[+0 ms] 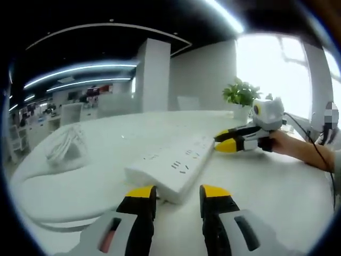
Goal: Straighten the power strip on the desk, plug the charger into it
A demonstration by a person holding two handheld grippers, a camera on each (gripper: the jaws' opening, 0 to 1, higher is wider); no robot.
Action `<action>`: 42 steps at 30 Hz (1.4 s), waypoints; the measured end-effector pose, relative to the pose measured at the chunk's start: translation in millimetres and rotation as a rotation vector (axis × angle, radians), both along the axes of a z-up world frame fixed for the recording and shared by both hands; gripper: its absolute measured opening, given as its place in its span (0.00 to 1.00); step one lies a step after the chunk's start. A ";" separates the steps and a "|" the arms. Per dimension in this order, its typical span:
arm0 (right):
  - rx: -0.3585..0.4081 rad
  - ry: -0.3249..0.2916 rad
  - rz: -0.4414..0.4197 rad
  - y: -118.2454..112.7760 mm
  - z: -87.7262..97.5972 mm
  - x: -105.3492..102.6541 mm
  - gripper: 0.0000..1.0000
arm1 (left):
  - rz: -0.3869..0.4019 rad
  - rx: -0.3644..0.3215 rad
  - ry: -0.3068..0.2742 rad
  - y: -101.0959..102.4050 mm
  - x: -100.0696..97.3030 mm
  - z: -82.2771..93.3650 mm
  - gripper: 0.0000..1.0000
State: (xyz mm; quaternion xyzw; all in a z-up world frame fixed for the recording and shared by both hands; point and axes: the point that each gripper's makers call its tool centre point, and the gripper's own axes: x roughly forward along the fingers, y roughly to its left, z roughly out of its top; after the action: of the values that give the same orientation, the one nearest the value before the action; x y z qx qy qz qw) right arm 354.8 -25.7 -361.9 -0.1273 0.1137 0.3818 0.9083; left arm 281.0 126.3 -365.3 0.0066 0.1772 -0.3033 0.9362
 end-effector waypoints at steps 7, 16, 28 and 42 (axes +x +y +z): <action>0.003 0.008 -0.002 -0.1 0.1 -0.6 0.24 | 0.011 -0.001 0.001 6.3 4.3 -0.3 0.27; -0.019 0.015 0.008 -0.8 0.5 -4.9 0.23 | 0.003 0.010 -0.002 6.6 3.5 -0.4 0.27; -0.037 0.030 0.006 -2.2 0.4 -11.5 0.22 | -0.018 0.059 -0.013 6.6 -2.1 -2.6 0.25; -0.109 0.026 0.036 -7.7 -0.2 -21.3 0.20 | -0.047 0.043 0.026 4.5 -9.7 -2.1 0.22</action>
State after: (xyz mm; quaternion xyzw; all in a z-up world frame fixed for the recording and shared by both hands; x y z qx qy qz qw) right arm 333.4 -33.3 -362.2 -0.1735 0.1440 0.3928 0.8916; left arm 271.3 130.8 -367.4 0.0268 0.1954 -0.3213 0.9262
